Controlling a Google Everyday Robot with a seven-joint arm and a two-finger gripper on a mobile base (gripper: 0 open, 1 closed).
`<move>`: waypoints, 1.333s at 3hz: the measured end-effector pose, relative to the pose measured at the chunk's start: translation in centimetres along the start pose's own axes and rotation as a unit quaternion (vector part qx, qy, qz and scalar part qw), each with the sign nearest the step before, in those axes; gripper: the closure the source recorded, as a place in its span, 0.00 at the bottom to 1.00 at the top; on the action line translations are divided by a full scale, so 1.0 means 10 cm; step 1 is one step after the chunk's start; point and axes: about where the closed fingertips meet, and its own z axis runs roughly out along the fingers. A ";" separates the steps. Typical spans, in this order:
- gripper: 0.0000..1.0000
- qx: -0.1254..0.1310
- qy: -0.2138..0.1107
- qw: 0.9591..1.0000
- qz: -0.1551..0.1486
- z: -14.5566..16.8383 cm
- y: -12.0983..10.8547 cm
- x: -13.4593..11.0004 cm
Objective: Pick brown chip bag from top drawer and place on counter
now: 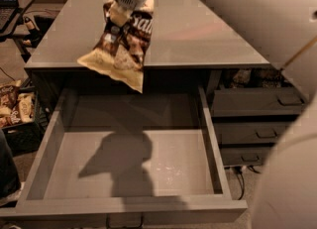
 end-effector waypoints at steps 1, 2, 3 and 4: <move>1.00 -0.013 0.017 1.000 -0.008 0.21 -0.34 0.00; 1.00 -0.011 0.024 1.000 -0.015 0.27 -0.64 -0.05; 1.00 -0.006 0.024 1.000 -0.020 0.29 -0.89 -0.12; 1.00 -0.005 0.023 0.999 -0.027 0.42 -1.01 -0.22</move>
Offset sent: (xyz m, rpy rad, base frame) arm 0.1221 -0.0238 0.0704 -0.0272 -0.0406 0.0036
